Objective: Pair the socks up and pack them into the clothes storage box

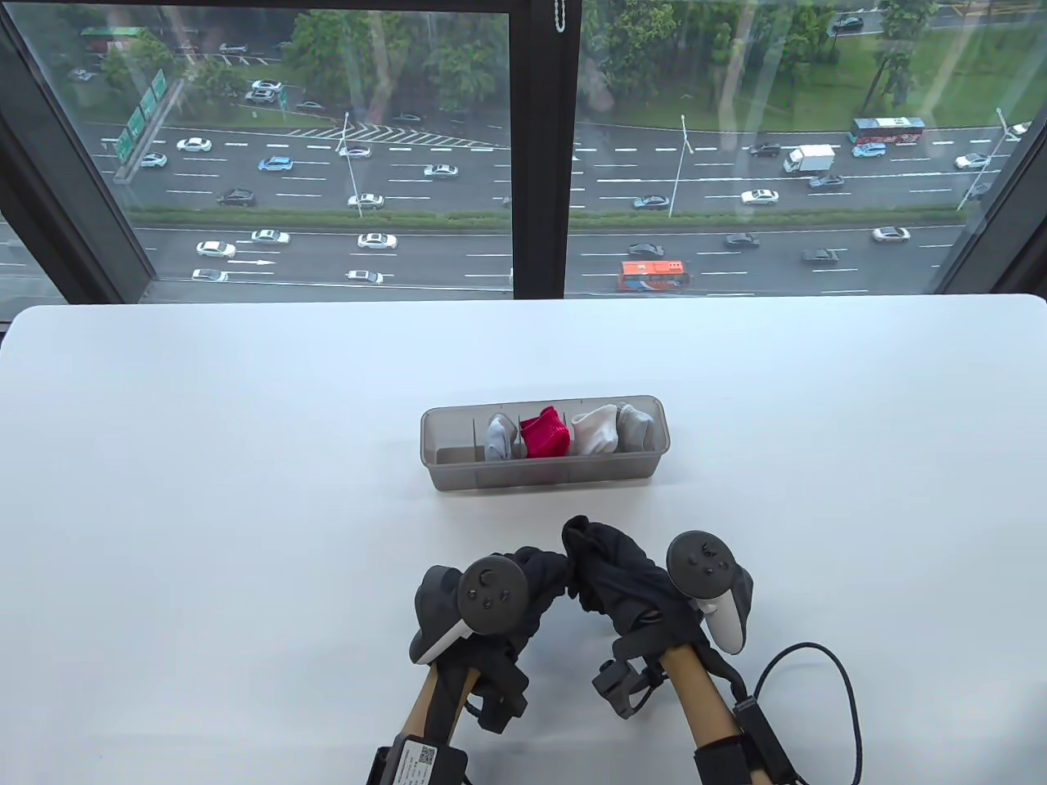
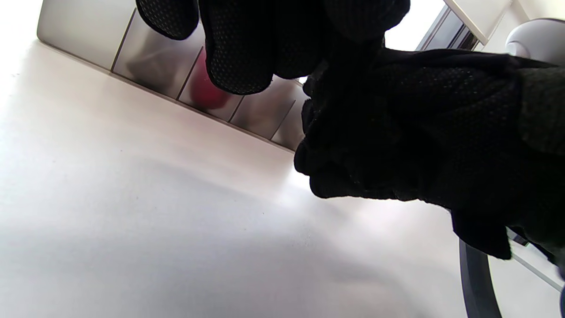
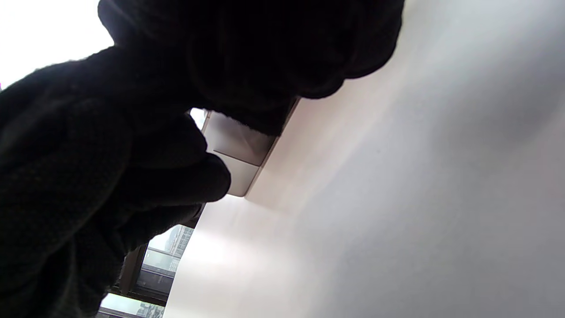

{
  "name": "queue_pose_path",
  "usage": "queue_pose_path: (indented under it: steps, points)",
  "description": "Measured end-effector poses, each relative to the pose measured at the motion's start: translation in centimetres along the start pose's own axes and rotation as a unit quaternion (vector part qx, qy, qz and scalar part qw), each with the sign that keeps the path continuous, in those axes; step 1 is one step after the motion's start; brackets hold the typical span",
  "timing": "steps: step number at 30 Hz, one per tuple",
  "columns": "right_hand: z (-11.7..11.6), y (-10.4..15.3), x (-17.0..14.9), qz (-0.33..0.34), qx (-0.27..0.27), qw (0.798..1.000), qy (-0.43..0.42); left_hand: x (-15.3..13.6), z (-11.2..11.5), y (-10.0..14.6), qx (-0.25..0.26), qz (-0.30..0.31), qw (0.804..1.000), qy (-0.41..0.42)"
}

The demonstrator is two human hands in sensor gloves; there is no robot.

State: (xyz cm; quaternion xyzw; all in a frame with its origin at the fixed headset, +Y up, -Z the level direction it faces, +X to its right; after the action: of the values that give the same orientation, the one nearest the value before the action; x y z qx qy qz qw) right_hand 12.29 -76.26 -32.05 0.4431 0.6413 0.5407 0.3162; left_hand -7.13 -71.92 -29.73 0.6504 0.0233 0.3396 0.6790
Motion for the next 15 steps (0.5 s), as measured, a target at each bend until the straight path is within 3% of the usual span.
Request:
queue_pose_path:
  steps: [6,7,12,15]
  points:
    - [0.1,0.5,0.0,0.02,-0.059,0.997,-0.048,-0.8,0.0,0.0,0.033,-0.034,0.998,0.039]
    - [-0.1,0.5,0.2,0.028,-0.047,0.997,-0.046,-1.2,-0.1,0.0,0.033,-0.037,0.997,0.063]
    - [-1.6,0.0,0.0,0.036,0.124,0.986,-0.105,-2.7,-0.6,0.2,0.041,-0.09,0.991,0.088]
    - [-2.5,0.2,0.5,0.042,0.149,0.988,-0.023,-3.2,-0.2,0.1,0.021,-0.091,0.99,0.109]
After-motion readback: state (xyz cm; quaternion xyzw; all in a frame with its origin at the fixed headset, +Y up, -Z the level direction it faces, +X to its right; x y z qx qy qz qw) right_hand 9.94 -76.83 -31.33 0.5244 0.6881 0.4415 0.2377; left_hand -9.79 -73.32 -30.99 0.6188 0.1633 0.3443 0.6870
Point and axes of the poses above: the tracker on the back of each hand, its own x axis roughly to the thumb side, its own y axis roughly from the fingertips to the wrist, z = x × y, the point moved 2 cm from there along -y, roughly from the wrist to the fingertips, and after that the axes turned 5 degrees about z, right-handed, at the moved point
